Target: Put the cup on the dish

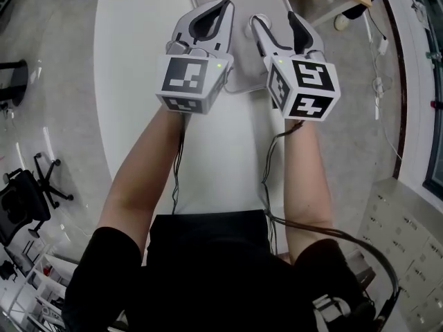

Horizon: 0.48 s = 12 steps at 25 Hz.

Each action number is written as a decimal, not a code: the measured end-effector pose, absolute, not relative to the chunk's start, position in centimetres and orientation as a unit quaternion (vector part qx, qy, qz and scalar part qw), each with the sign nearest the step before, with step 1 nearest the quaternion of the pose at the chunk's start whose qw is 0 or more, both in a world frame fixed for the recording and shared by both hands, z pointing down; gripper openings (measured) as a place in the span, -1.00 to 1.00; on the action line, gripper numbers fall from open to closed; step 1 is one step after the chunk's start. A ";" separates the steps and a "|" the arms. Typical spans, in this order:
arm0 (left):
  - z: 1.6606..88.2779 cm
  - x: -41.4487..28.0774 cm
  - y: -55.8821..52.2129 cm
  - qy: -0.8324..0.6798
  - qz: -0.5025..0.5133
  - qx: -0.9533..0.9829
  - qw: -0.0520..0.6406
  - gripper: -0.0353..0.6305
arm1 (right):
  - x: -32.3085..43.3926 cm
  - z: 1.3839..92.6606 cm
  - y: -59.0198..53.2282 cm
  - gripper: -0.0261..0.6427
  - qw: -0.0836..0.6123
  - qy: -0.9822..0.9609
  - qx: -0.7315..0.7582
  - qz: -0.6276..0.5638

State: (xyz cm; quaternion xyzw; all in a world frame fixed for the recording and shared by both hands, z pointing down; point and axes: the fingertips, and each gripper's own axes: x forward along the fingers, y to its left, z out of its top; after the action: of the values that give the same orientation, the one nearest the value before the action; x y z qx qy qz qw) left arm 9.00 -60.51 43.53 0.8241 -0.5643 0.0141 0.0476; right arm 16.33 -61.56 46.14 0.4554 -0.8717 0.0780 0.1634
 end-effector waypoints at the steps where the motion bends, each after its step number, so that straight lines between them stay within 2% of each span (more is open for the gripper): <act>1: 42.5 9.0 -59.9 -0.564 0.014 0.824 0.042 -0.88 | 16.4 45.1 -60.9 -0.17 0.159 -0.872 0.457 0.074; 4: 39.9 8.4 -58.0 -0.571 0.016 0.821 0.015 -0.87 | 16.0 42.4 -58.5 -0.17 0.144 -0.875 0.458 0.064; 10: 35.2 8.5 -53.2 -0.567 0.003 0.823 0.007 -0.88 | 15.1 38.2 -53.2 -0.18 0.125 -0.881 0.453 0.054; 11: 34.7 8.5 -52.4 -0.565 0.002 0.825 0.006 -0.88 | 15.0 37.6 -52.3 -0.21 0.123 -0.880 0.456 0.052; 12: 34.4 8.5 -51.5 -0.562 0.001 0.827 0.004 -0.88 | 15.0 37.1 -51.4 -0.32 0.121 -0.877 0.462 0.050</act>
State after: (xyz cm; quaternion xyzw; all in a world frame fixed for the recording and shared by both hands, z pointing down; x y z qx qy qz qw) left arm 8.53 -51.49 34.38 0.8270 -0.5621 0.0011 0.0044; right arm 14.96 -51.41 37.07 0.4622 -0.8771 0.0497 0.1206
